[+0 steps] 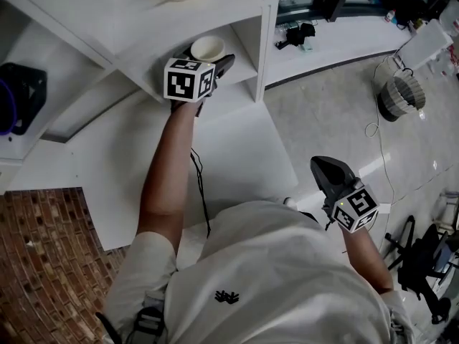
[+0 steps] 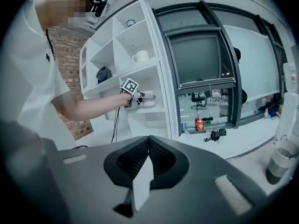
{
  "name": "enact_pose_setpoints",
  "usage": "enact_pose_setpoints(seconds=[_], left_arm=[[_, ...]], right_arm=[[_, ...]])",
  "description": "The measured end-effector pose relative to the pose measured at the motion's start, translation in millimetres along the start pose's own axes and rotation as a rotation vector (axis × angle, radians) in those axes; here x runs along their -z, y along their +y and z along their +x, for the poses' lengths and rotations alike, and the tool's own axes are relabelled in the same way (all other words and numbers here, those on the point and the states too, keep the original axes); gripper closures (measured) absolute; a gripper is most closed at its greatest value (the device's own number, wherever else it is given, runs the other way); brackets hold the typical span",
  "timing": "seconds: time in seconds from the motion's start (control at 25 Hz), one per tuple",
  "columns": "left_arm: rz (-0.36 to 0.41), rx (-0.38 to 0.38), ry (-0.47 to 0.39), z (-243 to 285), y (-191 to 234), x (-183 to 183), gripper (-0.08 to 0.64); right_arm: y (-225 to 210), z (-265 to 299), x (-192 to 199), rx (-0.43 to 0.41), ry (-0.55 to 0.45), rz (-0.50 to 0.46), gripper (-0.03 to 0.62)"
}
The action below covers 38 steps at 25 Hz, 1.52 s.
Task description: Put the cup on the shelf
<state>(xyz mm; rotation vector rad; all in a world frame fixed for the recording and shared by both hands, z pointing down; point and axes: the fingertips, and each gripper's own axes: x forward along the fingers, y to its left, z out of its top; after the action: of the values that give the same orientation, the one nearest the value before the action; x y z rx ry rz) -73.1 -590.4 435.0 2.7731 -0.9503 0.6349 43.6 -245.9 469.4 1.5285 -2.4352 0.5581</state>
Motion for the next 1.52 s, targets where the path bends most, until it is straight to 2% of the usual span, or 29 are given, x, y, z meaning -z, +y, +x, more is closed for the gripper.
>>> enact_pose_setpoints(seconds=[0.48, 0.88, 1.12, 1.52], left_arm=[[0.008, -0.002, -0.012, 23, 18, 3, 0.127], [0.023, 0.007, -0.064, 27, 19, -1, 0.120], [0.031, -0.040, -0.102, 22, 23, -5, 0.080], [0.030, -0.085, -0.118, 2, 22, -2, 0.081]], right_arm=[[1, 0, 9, 0.042, 0.031, 0.026, 0.581], [-1, -2, 12, 0.057, 0.035, 0.039, 0.581], [3, 0, 11, 0.043, 0.035, 0.028, 0.581], [5, -3, 10, 0.017, 0.030, 0.010, 0.581]])
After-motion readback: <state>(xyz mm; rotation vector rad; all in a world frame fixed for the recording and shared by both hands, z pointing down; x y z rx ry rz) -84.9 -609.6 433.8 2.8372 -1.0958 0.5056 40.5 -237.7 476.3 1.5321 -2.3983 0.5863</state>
